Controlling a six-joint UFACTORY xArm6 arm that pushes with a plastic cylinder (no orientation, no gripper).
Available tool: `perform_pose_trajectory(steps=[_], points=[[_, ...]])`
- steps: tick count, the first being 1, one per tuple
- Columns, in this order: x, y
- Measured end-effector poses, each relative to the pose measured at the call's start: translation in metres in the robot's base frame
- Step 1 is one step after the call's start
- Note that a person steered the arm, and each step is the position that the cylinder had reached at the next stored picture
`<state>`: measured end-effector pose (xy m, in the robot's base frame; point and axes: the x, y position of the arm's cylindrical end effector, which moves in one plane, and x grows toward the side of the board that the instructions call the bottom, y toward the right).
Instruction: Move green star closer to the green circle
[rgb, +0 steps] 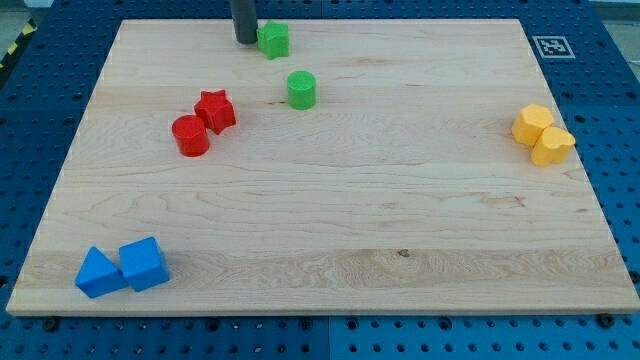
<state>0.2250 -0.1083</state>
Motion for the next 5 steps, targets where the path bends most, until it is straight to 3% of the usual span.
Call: perform_pose_trajectory(steps=[2, 3, 5], points=[[-0.002, 0.053], [0.026, 0.067], [0.016, 0.067]])
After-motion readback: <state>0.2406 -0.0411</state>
